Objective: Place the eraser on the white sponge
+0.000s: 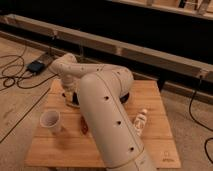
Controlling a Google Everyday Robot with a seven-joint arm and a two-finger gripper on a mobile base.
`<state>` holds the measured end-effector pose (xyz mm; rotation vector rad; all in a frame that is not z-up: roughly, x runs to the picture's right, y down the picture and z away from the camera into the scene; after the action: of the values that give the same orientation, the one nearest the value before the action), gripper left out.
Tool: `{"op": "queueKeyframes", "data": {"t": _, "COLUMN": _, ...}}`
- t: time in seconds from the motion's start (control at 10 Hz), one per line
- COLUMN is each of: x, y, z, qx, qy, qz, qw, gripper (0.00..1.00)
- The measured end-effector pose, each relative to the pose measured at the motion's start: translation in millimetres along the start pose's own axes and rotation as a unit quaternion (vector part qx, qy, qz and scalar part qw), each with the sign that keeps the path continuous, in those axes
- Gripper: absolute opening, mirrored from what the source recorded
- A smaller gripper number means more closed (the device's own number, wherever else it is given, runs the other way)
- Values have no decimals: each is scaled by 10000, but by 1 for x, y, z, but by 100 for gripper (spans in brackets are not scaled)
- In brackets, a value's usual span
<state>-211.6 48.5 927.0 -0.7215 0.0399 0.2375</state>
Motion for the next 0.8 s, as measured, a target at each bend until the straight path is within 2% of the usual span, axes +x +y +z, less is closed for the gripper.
{"op": "queueKeyframes", "data": {"t": 0.5, "x": 3, "y": 0, "z": -5, "qx": -51, "qy": -23, "qz": 31, "qw": 10000, "gripper": 80}}
{"op": "queueKeyframes", "data": {"t": 0.8, "x": 1, "y": -3, "z": -20, "qx": -1, "qy": -198, "qz": 81, "qw": 9998, "gripper": 80}}
